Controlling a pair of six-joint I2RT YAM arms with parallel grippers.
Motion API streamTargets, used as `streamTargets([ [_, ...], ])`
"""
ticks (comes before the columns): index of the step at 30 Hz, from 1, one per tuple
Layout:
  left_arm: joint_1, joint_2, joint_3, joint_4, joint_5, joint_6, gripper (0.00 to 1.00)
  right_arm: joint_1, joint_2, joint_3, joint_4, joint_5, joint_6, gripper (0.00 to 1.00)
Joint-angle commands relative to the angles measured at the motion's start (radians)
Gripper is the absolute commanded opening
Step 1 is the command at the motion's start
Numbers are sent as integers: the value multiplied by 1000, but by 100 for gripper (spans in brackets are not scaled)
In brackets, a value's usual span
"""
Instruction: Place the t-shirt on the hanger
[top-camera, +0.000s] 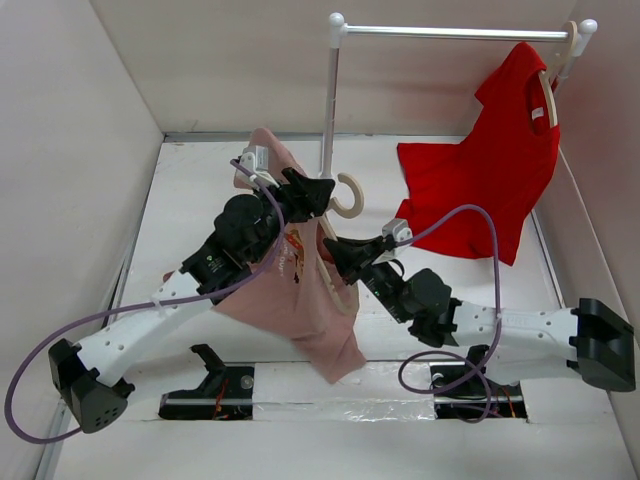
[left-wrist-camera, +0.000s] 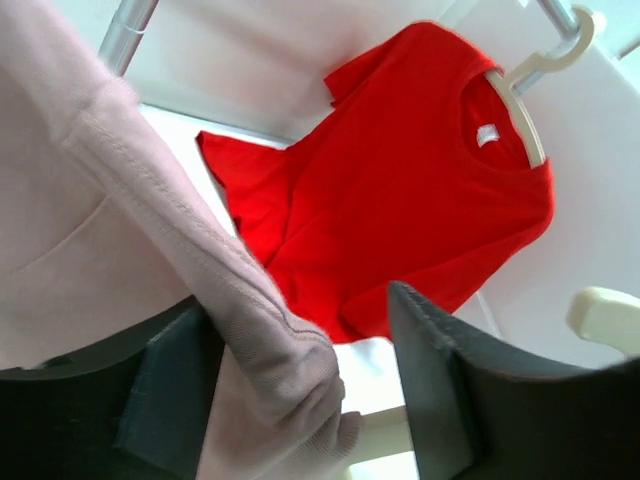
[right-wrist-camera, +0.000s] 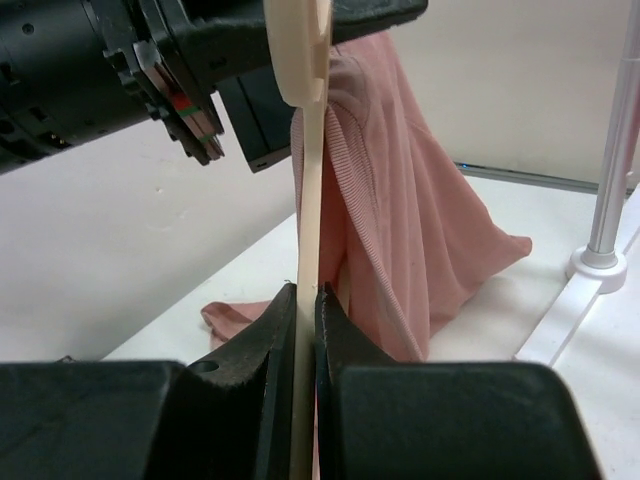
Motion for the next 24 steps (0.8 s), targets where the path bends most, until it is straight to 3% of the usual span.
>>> streamTargets([
  [1, -13, -26, -37, 88, 50, -13, 57, 32, 24, 96, 164, 24, -68, 0],
  [3, -13, -42, -50, 93, 43, -10, 49, 32, 53, 116, 174, 25, -72, 0],
  [11, -13, -117, -99, 122, 24, -7, 0, 55, 116, 139, 202, 57, -78, 0],
  [15, -13, -154, -113, 100, 6, 1, 0, 64, 101, 127, 182, 76, -60, 0],
  [17, -13, -178, -120, 103, 12, 2, 0, 64, 79, 99, 151, 80, -37, 5],
  [24, -13, -198, -108, 105, 50, -1, 0, 64, -51, -20, 23, 50, 63, 46],
])
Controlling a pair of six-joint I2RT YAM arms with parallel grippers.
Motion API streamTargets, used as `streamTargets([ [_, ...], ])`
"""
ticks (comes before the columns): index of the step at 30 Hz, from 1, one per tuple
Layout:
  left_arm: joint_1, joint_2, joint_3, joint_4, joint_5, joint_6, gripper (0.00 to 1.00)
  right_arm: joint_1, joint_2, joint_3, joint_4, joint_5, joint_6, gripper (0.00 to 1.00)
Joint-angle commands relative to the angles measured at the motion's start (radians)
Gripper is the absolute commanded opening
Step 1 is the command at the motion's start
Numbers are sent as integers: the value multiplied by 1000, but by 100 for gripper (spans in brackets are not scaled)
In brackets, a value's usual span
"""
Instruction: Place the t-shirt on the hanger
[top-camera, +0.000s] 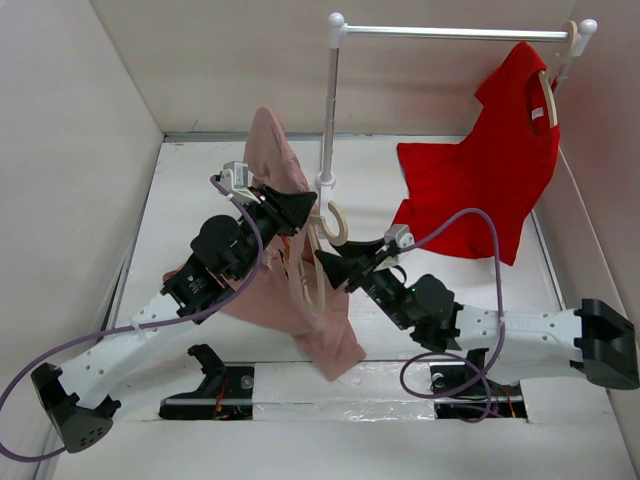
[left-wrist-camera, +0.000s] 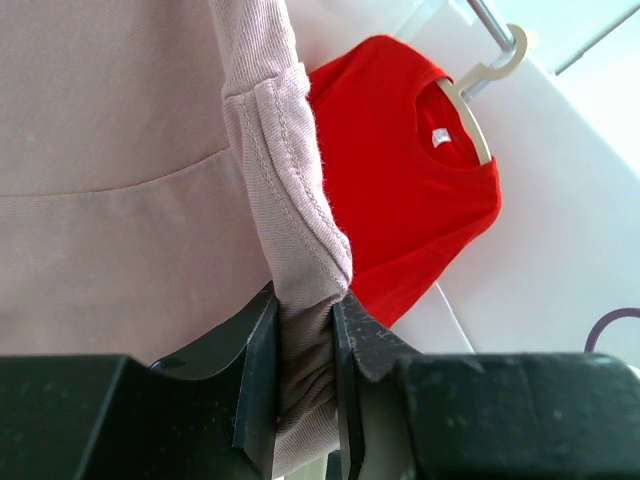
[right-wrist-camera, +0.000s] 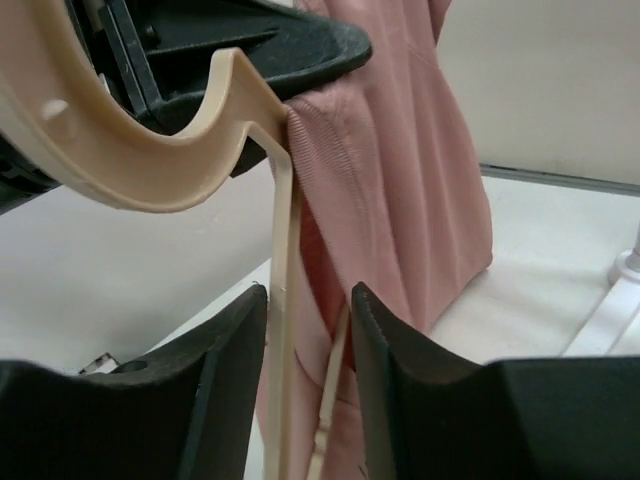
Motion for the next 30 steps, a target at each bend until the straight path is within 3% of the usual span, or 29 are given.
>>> streamTargets([
  [1, -3, -35, 10, 65, 43, 24, 0, 6, -99, -57, -45, 1, 60, 53],
  [4, -3, -29, 41, 43, 60, 27, 0, 6, -204, -148, -108, 14, 85, 60],
  [5, -3, -29, 43, 45, 65, 27, 0, 6, -227, -169, -119, 22, 93, 54],
  [6, -3, -30, 46, 46, 76, 29, 0, -8, -255, -202, -136, 24, 97, 17],
  [7, -3, -29, 49, 46, 80, 29, 0, -20, -261, -215, -152, 19, 105, 1],
  [10, -3, -26, 72, 20, 85, 34, 0, -75, -249, -230, -223, -93, 123, 0],
  [11, -3, -29, 69, 29, 88, 32, 0, -104, -235, -232, -235, -139, 122, 2],
  [12, -3, -32, 66, 32, 97, 30, 0, -113, -222, -232, -246, -151, 120, 14],
  [13, -3, -32, 69, 32, 99, 27, 0, -114, -209, -230, -271, -160, 114, 46],
  [16, -3, -29, 95, 6, 106, 29, 0, -136, -153, -235, -231, -209, 88, 76],
  [19, -3, -38, 82, 17, 125, 18, 0, -147, -70, -196, -245, -268, 44, 80],
  [24, -3, -41, 92, -4, 123, 14, 0, -173, 70, -149, -183, -312, 17, 76],
  [27, -3, -44, 104, -15, 106, 21, 0, -173, 117, -153, -116, -308, 31, 49],
  [28, -3, -43, 105, -21, 97, 24, 0, -173, 127, -164, -78, -312, 34, 31],
  [30, -3, -44, 105, -17, 62, 32, 0, -173, 128, -175, -59, -348, 50, 14],
])
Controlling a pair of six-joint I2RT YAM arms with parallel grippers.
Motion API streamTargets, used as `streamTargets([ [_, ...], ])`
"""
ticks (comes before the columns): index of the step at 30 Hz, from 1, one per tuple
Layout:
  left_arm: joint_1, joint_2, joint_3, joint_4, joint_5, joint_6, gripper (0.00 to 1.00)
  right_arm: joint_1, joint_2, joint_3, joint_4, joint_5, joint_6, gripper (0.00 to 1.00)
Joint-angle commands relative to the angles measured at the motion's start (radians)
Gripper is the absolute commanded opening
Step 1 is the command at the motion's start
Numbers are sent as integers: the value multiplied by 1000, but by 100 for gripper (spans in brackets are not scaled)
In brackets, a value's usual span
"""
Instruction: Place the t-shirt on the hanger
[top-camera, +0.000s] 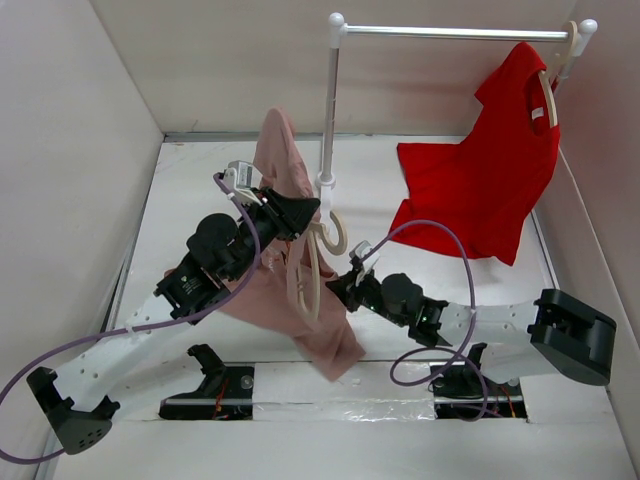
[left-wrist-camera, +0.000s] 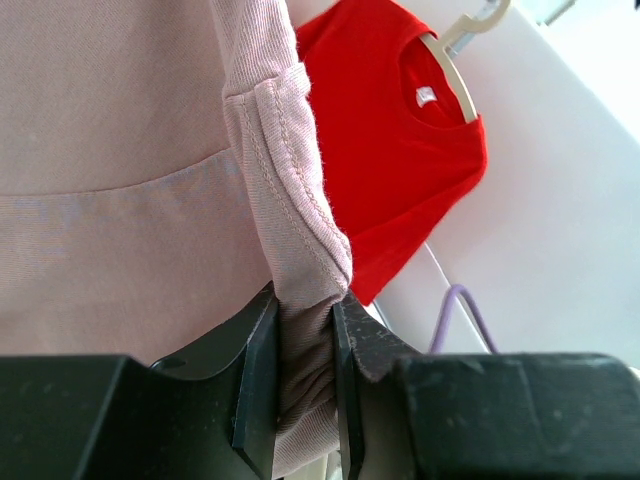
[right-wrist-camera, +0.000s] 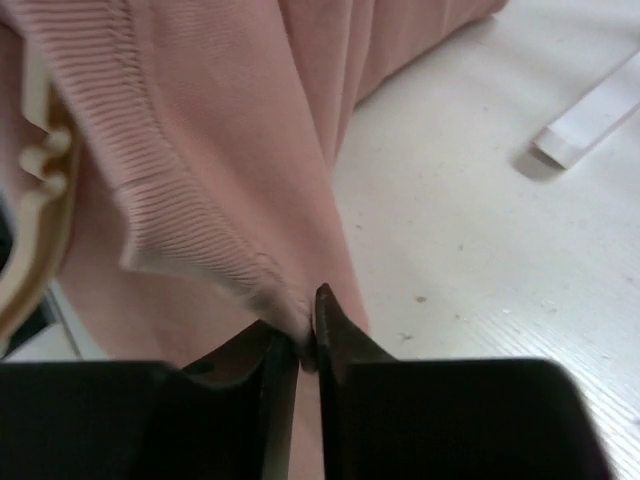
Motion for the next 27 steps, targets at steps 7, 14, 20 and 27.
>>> streamTargets([
  [7, 17, 24, 70, 179, -84, 21, 0, 69, -18, -83, 181, -49, 114, 0],
  [14, 48, 102, 131, 243, -67, 17, 0, 225, 9, -180, 244, 86, 240, 0],
  [20, 110, 153, 178, 269, -38, -17, 0, 314, 63, -177, 233, 133, 291, 0],
  [27, 273, 208, 206, 288, 138, -183, 0, 423, 256, -160, 308, 180, 396, 0],
])
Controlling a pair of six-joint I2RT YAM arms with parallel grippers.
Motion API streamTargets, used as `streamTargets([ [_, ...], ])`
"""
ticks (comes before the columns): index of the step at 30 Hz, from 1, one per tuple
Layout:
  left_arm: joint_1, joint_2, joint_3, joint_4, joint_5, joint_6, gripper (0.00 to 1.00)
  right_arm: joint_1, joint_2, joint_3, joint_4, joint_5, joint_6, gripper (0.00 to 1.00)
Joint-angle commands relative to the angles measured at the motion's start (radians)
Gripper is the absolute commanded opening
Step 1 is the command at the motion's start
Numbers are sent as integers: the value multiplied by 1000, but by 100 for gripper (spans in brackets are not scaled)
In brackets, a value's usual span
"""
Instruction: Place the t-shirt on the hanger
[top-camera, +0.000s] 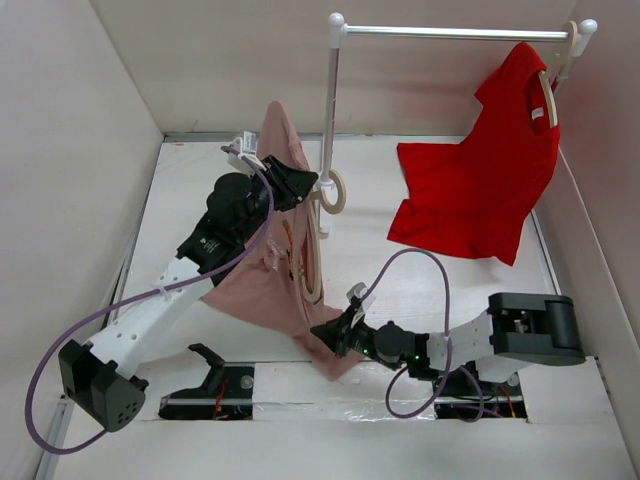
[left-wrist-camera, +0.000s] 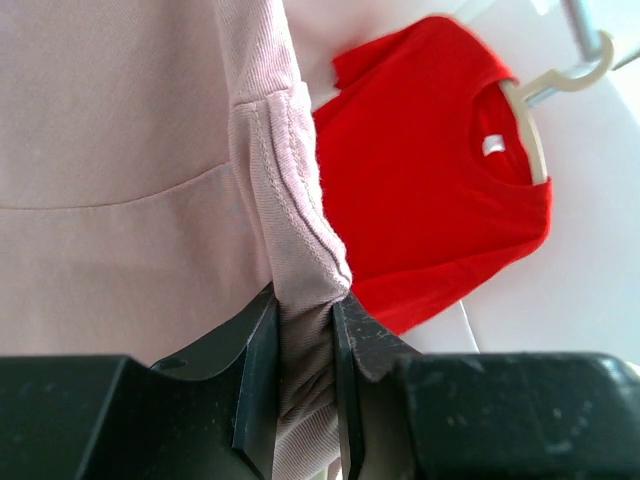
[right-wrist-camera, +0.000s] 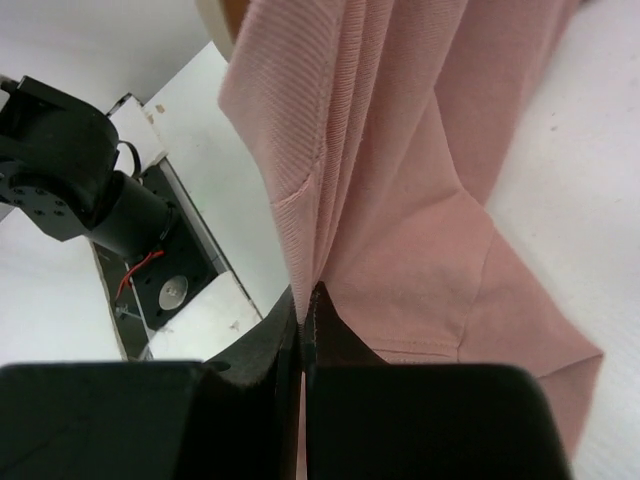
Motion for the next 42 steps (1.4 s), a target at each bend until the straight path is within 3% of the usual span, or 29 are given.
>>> streamTargets([
  [1, 90, -17, 101, 266, 64, -91, 0, 88, 108, -22, 1, -3, 86, 0],
  [6, 99, -20, 138, 275, 48, -132, 0, 122, 222, -21, 68, 36, 134, 0],
  [12, 99, 0, 207, 257, -59, -94, 0, 156, 217, -16, 97, -21, 155, 0],
  [18, 99, 34, 126, 297, -138, 7, 0, 258, 17, 68, -260, 0, 168, 0],
  [19, 99, 34, 112, 289, -136, 13, 0, 269, -22, 88, -430, 19, 172, 0],
  [24, 99, -27, -69, 363, -125, 27, 0, 288, -274, 197, -788, 121, 198, 0],
  [29, 47, -99, -248, 459, -152, 6, 0, 288, -410, 341, -1111, 192, 185, 0],
  [36, 47, -132, -367, 502, -11, -68, 0, 257, -444, 602, -1213, 246, 62, 0],
  [42, 47, -168, -388, 435, 118, -132, 0, 123, -249, 667, -1201, 156, 57, 0],
])
